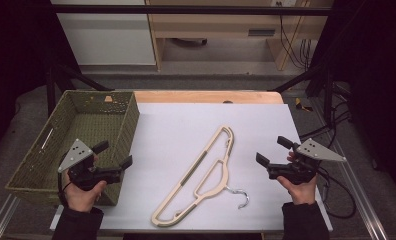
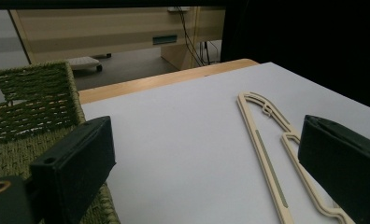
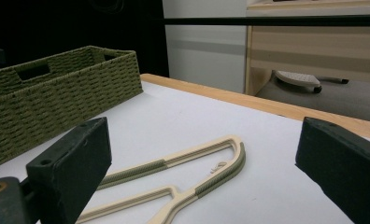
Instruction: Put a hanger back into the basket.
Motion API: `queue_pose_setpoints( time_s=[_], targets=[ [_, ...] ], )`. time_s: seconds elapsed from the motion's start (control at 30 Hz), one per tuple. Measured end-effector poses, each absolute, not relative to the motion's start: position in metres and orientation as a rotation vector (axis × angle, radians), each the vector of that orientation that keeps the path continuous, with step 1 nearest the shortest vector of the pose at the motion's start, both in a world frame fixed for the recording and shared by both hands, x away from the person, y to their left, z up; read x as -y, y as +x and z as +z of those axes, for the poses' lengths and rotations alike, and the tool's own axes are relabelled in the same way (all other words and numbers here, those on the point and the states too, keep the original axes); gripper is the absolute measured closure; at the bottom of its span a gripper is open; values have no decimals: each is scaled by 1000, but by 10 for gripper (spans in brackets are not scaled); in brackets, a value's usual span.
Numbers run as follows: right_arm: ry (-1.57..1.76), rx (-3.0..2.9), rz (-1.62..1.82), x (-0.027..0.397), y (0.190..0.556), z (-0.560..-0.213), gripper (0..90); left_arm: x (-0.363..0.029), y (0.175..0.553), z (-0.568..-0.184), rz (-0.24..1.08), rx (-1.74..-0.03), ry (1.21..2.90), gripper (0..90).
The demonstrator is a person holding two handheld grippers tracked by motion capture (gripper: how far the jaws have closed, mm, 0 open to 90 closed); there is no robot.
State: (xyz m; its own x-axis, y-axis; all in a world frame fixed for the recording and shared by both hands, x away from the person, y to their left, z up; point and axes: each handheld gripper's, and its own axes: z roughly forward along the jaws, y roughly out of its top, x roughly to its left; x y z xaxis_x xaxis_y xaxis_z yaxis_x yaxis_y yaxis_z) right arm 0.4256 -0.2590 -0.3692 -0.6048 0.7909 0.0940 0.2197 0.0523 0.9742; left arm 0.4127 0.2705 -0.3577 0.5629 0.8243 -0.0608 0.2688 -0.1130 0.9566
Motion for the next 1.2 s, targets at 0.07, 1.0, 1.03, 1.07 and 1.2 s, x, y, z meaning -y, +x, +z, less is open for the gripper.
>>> queue_pose_setpoints(
  time_s=[0.07, 1.0, 1.03, 1.07, 1.2],
  targets=[
    [1007, -1864, 1586, 259, 426, -370, 44, -271, 413, -357, 614, -931, 1658, 38],
    [1024, -2101, 1397, 225, 427, -400, 148, -265, 412, -362, 615, -931, 1689, 43],
    [1023, -2109, 1393, 223, 427, -403, 157, -265, 412, -363, 614, -931, 1688, 43],
    [1026, -2125, 1389, 222, 427, -405, 169, -264, 411, -363, 614, -930, 1693, 43],
    [1009, -2187, 1366, 215, 428, -412, 213, -263, 411, -364, 612, -929, 1696, 43]
  ],
)
